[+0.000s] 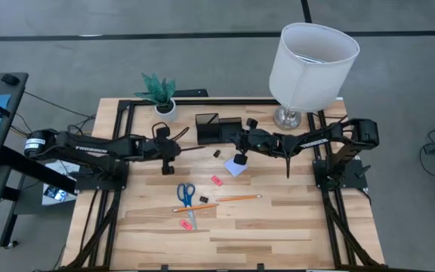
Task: Pick and place office supplies into organizer
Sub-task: Put the black pen into the black desk organizer
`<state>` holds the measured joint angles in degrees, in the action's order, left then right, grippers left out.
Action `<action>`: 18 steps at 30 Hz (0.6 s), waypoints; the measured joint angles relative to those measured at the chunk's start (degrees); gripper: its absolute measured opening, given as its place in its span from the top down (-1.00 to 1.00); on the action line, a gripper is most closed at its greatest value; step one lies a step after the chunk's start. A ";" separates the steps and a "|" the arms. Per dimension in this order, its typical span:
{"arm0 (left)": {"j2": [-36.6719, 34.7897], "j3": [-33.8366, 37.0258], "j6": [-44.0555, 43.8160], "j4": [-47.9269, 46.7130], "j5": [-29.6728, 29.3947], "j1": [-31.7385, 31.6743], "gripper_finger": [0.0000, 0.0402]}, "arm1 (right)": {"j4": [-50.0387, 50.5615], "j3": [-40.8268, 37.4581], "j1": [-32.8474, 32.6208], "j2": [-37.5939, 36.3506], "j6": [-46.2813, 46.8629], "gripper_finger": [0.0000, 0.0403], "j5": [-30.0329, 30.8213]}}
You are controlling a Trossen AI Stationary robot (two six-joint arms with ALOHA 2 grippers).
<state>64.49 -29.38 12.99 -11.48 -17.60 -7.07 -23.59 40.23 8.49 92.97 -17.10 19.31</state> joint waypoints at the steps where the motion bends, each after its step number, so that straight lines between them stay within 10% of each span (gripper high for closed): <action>1: 0.00 -0.76 0.47 -1.14 -1.14 -0.02 0.72 | 0.00 0.00 0.00 0.00 -0.07 0.63 0.00; 18: 0.00 -10.98 10.43 -9.76 -9.07 -3.73 0.72 | 0.61 0.00 0.00 0.00 -0.95 0.63 0.02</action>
<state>64.49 -40.36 23.42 -21.25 -26.67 -10.80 -22.98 40.23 8.49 92.97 -18.04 19.33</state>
